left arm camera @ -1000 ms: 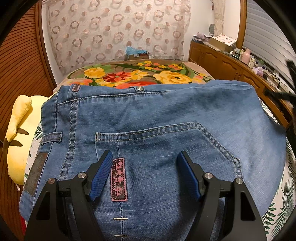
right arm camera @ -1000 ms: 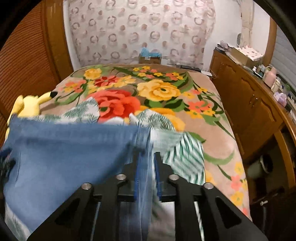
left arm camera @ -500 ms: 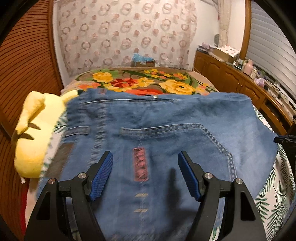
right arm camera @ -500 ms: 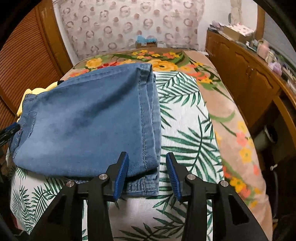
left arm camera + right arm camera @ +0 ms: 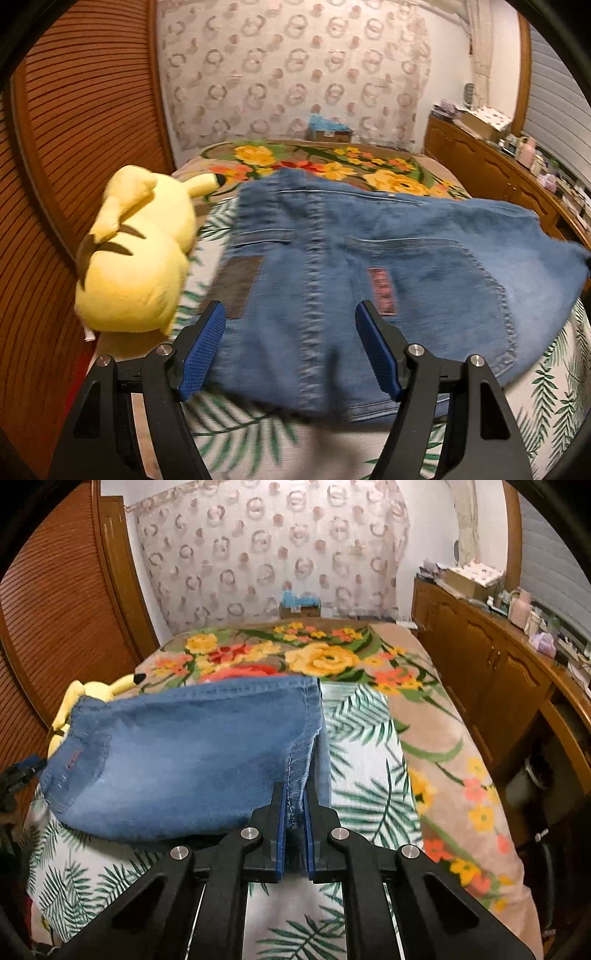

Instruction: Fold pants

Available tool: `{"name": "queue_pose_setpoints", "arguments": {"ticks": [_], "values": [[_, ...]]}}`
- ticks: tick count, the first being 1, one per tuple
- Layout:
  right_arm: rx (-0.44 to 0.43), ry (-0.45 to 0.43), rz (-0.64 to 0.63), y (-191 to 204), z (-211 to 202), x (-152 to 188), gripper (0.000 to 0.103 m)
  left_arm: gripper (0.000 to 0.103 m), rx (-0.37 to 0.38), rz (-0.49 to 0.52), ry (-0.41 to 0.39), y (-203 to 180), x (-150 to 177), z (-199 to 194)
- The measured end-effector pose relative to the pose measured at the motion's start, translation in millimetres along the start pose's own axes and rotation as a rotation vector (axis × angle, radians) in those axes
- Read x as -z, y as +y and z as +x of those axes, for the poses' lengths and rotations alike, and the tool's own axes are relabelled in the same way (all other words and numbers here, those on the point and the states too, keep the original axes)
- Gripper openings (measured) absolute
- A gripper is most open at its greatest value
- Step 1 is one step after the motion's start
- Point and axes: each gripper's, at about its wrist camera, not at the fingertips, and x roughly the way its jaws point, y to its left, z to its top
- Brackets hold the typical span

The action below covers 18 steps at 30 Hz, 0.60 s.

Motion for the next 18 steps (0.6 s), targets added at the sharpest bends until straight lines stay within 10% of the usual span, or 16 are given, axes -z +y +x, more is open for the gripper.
{"name": "queue_pose_setpoints", "arguments": {"ticks": [9,18], "values": [[0.058,0.117,0.031,0,34,29,0.042,0.074,-0.084,-0.057,0.036,40,11,8],[0.004,0.156,0.070,5,41,30,0.048,0.074,-0.092,-0.071,0.074,46,18,20]]}}
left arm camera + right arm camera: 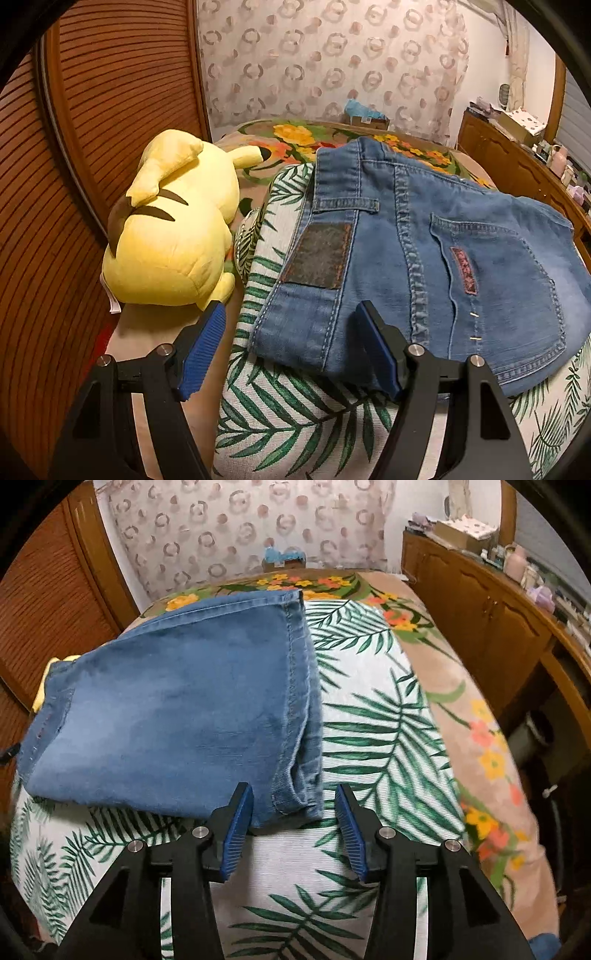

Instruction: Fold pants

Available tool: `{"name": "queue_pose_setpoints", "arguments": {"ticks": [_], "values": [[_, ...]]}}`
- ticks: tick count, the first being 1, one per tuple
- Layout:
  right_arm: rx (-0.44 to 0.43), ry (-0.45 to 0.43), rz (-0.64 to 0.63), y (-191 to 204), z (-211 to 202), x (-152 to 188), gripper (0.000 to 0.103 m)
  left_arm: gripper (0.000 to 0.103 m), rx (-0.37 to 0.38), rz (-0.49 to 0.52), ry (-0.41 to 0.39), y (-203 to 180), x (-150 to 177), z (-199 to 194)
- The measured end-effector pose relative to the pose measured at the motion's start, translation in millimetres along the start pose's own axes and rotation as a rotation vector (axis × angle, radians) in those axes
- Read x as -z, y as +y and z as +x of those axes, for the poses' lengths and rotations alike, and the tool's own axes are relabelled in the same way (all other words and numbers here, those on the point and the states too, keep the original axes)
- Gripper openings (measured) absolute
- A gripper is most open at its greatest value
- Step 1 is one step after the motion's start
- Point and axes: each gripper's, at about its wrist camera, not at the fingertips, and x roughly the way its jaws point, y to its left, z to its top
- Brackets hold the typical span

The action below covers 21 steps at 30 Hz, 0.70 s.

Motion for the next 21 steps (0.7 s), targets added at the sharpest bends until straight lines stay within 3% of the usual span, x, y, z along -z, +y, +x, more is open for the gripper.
{"name": "queue_pose_setpoints", "arguments": {"ticks": [3,5,6,7,12,17,19,21], "values": [[0.012,-0.014,-0.023,1,10,-2,0.048,0.074,0.001,-0.006,0.010,1,0,2],[0.017,-0.018,-0.049,6,12,-2,0.037,0.074,0.000,-0.009,0.015,2,0,4],[0.015,-0.018,-0.070,9,13,-2,0.023,0.074,0.001,-0.013,0.020,3,1,5],[-0.009,-0.012,-0.083,11,13,-2,0.018,0.074,0.003,-0.016,0.024,3,1,6],[-0.012,-0.075,-0.094,6,-2,-4,0.016,0.072,0.018,-0.026,0.029,3,3,10],[-0.026,-0.107,-0.100,4,-10,-4,0.016,0.049,0.081,-0.032,0.038,-1,2,9],[-0.030,-0.115,-0.094,3,-8,-2,0.016,0.031,0.096,-0.025,0.034,-5,1,6],[-0.037,-0.128,-0.090,3,-8,-2,0.016,0.020,0.105,-0.019,0.027,-9,1,3]]}}
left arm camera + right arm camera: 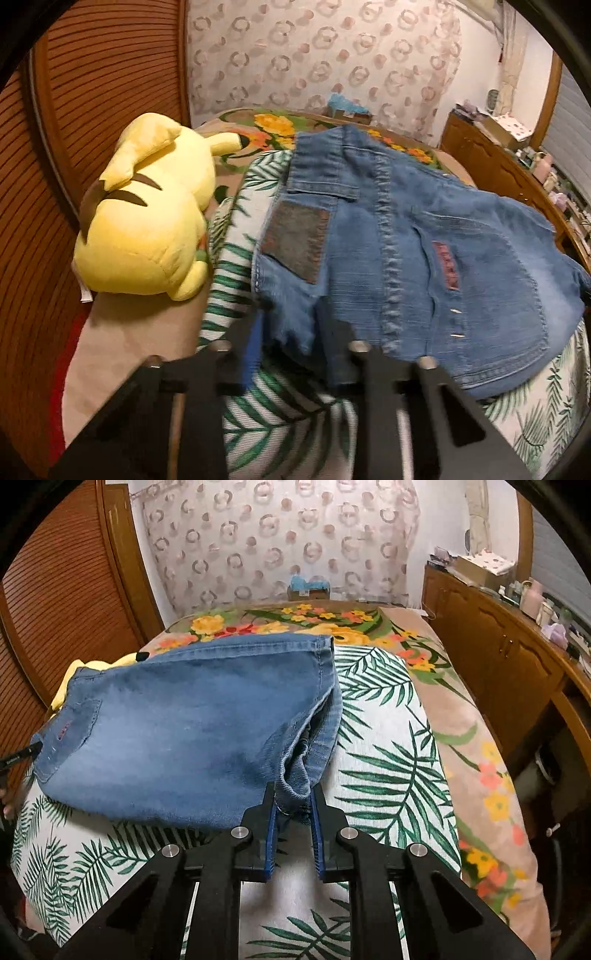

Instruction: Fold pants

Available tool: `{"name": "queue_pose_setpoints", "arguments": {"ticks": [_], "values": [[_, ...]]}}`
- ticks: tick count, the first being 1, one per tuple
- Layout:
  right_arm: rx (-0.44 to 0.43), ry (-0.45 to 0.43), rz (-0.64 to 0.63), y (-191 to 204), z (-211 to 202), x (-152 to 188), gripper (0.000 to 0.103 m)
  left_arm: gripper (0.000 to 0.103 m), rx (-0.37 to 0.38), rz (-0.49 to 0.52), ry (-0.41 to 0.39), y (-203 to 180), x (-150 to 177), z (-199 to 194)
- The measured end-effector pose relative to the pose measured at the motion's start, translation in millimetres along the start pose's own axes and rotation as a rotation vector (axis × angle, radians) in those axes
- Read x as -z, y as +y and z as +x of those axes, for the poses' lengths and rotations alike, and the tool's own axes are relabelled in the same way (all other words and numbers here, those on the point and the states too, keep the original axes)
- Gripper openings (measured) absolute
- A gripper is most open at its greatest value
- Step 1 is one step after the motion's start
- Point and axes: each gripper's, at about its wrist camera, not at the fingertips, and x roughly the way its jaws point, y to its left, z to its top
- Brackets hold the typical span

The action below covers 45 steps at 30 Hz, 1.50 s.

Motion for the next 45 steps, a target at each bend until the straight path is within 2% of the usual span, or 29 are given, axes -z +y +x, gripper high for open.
{"name": "queue_pose_setpoints", "arguments": {"ticks": [2,6,12,16,21,25,38,45], "values": [[-0.004,-0.019,0.000,-3,-3,-2,0.016,0.015,-0.025,0.021,-0.018,-7,-1,-5],[0.005,-0.074,-0.029,0,-18,-11,0.015,0.013,-0.039,0.008,-0.097,-9,-6,-29],[0.017,-0.161,-0.023,-11,-58,-20,0.015,0.012,-0.010,0.033,-0.201,-26,-13,-79],[0.025,-0.185,0.000,-24,-81,-9,0.015,0.012,0.016,0.049,-0.238,-39,-9,-104],[0.018,-0.165,0.018,-29,-92,25,0.015,0.012,0.024,0.065,-0.231,-46,16,-116],[0.010,-0.152,0.021,-28,-104,50,0.015,0.012,0.033,0.035,-0.214,-39,47,-121],[-0.008,-0.170,0.032,-29,-137,78,0.015,0.012,0.031,0.026,-0.212,-30,97,-142],[0.010,-0.120,0.044,-30,-126,92,0.015,0.012,0.013,0.046,-0.162,-31,127,-132]]}}
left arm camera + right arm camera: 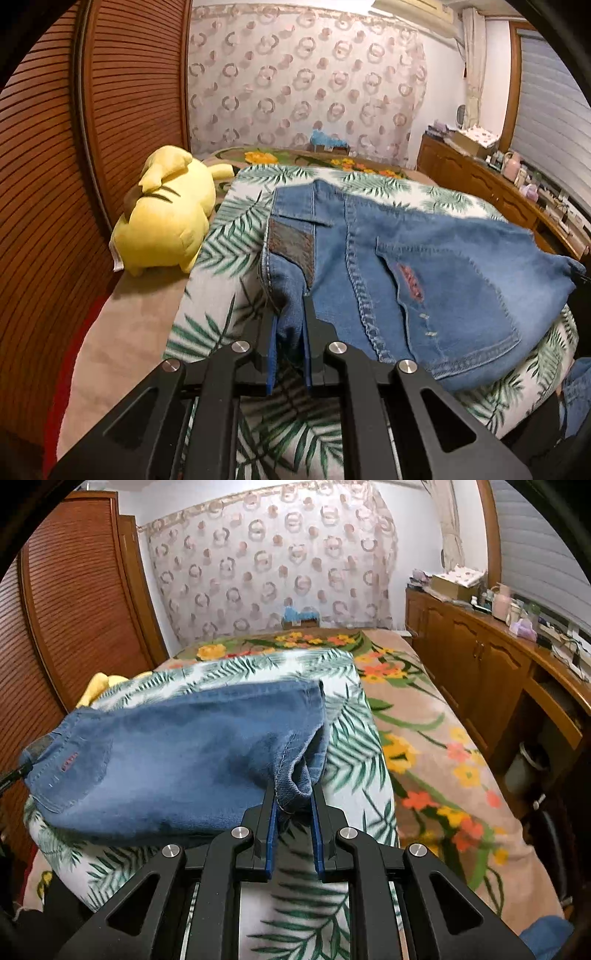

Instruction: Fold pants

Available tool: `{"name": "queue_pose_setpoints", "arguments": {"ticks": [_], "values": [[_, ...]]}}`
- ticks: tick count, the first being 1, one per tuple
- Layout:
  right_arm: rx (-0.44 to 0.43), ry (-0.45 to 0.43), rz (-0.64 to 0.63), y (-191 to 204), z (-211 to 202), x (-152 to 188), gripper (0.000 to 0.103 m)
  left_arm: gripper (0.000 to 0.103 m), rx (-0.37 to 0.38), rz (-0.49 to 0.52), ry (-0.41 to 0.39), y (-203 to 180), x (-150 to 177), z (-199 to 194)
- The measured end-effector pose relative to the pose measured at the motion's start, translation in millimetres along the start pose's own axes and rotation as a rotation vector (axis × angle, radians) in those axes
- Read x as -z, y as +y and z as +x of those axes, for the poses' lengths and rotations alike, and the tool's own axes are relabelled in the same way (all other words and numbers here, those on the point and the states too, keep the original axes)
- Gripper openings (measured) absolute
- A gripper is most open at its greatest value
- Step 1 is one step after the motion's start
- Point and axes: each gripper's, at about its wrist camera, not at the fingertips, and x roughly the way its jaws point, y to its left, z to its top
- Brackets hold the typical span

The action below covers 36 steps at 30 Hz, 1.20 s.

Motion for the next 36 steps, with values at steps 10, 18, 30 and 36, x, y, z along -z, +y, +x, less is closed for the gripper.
{"name": "queue_pose_setpoints", "arguments": {"ticks": [10,18,30,36], "values": [[-0.003,0.044,0.062,-6,14,-10,0.017,0.054,-0.026,-0.005,0.049,6,9,10],[0.005,0.045,0.065,-3,9,-12,0.024,0.079,-0.003,0.018,0.026,-2,7,1],[0.000,0.024,0.049,0,1,-5,0.026,0.079,0.079,0.091,-0.017,-51,2,-6],[-0.006,-0.017,-0.006,7,-8,-8,0.020,0.079,0.103,0.120,-0.018,-72,2,-6]]}}
